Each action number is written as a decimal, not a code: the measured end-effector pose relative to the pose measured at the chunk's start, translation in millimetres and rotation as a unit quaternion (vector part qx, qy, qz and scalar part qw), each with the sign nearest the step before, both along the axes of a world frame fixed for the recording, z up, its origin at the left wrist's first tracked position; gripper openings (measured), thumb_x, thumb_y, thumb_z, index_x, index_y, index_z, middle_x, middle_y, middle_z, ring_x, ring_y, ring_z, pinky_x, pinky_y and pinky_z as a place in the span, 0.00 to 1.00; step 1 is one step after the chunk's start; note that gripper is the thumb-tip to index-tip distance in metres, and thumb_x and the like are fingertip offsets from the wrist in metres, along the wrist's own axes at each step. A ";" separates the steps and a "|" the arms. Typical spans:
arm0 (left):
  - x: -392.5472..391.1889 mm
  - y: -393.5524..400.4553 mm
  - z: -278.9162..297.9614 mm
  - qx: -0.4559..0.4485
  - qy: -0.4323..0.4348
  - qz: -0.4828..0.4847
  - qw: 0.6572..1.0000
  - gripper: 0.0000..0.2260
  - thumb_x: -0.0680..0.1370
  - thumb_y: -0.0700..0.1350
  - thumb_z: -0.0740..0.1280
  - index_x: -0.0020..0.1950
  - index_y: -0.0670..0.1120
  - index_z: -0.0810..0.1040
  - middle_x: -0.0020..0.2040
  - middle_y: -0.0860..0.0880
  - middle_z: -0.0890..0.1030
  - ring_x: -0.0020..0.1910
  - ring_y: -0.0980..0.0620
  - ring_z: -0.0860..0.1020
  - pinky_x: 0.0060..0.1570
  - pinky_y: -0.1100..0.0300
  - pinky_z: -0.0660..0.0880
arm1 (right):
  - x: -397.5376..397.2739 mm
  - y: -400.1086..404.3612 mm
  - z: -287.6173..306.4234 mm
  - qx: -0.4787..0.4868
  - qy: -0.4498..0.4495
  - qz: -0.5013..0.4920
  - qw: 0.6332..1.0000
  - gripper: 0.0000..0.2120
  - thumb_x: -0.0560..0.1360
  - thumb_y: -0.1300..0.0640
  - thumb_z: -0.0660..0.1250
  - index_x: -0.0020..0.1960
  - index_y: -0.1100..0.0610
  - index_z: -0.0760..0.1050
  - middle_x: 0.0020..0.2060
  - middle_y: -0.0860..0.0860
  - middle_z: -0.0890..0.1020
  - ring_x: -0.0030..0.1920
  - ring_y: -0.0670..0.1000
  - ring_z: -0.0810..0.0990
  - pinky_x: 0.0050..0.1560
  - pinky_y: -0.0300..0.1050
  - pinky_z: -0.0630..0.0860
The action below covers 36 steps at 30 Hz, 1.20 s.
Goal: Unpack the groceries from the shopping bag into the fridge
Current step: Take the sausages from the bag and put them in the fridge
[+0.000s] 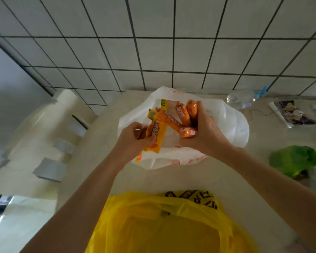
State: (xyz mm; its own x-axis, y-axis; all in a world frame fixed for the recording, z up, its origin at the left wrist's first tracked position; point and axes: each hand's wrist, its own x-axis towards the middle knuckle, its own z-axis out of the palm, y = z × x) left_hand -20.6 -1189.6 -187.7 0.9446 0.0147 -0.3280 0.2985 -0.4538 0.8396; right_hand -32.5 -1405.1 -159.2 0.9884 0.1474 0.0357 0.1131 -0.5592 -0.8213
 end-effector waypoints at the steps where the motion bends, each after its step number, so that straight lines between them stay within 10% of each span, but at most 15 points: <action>1: -19.1 7.8 6.0 -0.042 0.011 0.028 0.999 0.12 0.70 0.39 0.76 0.48 0.42 0.76 0.46 0.40 0.83 0.43 0.45 0.82 0.48 0.47 0.79 | -14.3 9.0 5.5 0.004 0.011 0.006 1.000 0.32 0.60 0.63 0.76 0.53 0.46 0.59 0.42 0.41 0.73 0.41 0.44 0.76 0.40 0.43 0.75; 12: -247.0 114.5 22.1 -0.212 0.029 0.225 0.951 0.12 0.72 0.38 0.72 0.55 0.41 0.79 0.48 0.41 0.84 0.48 0.42 0.83 0.52 0.47 0.78 | -201.0 140.3 8.8 0.185 0.117 0.072 0.973 0.27 0.60 0.73 0.73 0.46 0.50 0.65 0.33 0.48 0.73 0.27 0.45 0.73 0.22 0.40 0.70; 22: -462.3 214.6 12.7 -0.210 0.012 0.356 0.910 0.09 0.74 0.36 0.70 0.53 0.41 0.78 0.45 0.40 0.83 0.42 0.45 0.83 0.42 0.54 0.79 | -378.4 267.6 8.3 0.151 0.189 0.155 0.958 0.28 0.63 0.73 0.72 0.49 0.45 0.66 0.30 0.37 0.77 0.30 0.41 0.77 0.29 0.33 0.72; 28: -593.6 264.0 3.4 -0.207 -0.002 0.441 0.873 0.08 0.74 0.35 0.70 0.53 0.41 0.78 0.45 0.40 0.84 0.41 0.46 0.83 0.39 0.56 0.79 | -479.1 335.6 12.2 0.153 0.207 0.246 0.935 0.28 0.63 0.71 0.71 0.53 0.47 0.67 0.45 0.62 0.77 0.44 0.57 0.80 0.41 0.46 0.81; 32: -665.8 296.5 4.2 -0.217 -0.014 0.504 0.836 0.09 0.74 0.36 0.70 0.53 0.42 0.77 0.45 0.44 0.84 0.41 0.49 0.84 0.39 0.58 0.77 | -531.4 382.5 4.2 0.142 0.217 0.308 0.916 0.28 0.64 0.76 0.69 0.55 0.52 0.65 0.35 0.48 0.75 0.34 0.52 0.75 0.30 0.39 0.75; 36: -714.1 330.5 4.7 -0.209 -0.032 0.563 0.799 0.10 0.74 0.37 0.70 0.54 0.44 0.77 0.46 0.46 0.84 0.42 0.51 0.84 0.39 0.59 0.77 | -569.9 427.8 -10.8 0.125 0.205 0.357 0.903 0.27 0.63 0.77 0.69 0.53 0.54 0.65 0.30 0.41 0.74 0.31 0.56 0.75 0.29 0.52 0.77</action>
